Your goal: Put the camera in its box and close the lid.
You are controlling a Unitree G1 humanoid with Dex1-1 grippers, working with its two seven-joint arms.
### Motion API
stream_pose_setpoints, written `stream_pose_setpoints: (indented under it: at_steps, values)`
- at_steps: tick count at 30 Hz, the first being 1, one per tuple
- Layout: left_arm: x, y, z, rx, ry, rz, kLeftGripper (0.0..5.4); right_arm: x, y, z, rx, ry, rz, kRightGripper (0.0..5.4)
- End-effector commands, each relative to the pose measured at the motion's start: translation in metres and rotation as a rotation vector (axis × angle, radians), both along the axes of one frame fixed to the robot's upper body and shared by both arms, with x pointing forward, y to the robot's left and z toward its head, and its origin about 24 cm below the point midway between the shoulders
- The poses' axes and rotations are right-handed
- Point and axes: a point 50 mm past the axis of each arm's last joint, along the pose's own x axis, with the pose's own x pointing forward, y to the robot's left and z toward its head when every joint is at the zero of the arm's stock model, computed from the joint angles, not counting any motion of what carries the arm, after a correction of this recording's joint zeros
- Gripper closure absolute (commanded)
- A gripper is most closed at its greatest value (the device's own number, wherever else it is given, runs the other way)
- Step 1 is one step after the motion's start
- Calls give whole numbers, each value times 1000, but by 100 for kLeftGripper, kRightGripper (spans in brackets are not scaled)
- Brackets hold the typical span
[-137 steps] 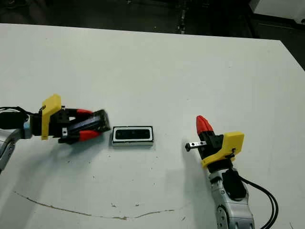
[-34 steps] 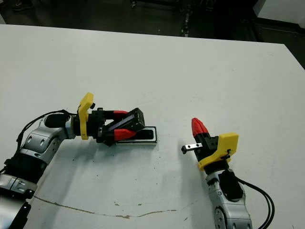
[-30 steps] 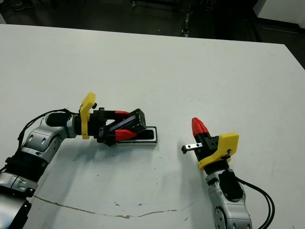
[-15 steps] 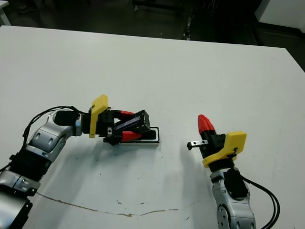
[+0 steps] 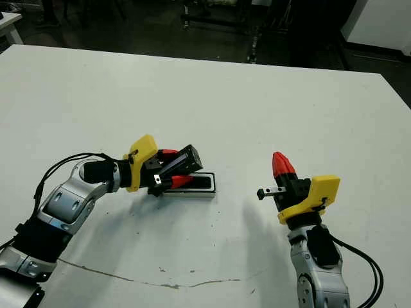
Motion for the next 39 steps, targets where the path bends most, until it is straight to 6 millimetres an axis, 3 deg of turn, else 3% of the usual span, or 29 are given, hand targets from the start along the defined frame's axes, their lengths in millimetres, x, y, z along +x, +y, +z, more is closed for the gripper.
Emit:
stream_pose_setpoints:
  at_steps: [1, 8, 15, 20, 39]
  values:
    - [-20, -22, -41, 57, 177, -102, 230, 1, -2, 2, -4, 9, -8, 540]
    - [-5, -3, -22, 67, 129, -157, 232, 1, 0, 1, -2, 14, 5, 540]
    - [15, 20, 12, 20, 129, -149, 233, 1, 2, 0, -13, 15, 8, 540]
    - [23, 25, 32, 34, 84, -149, 233, 1, 3, -1, -12, 12, 13, 540]
    - [20, 31, 53, 81, 10, -127, 233, 0, 4, -4, -34, 17, 11, 540]
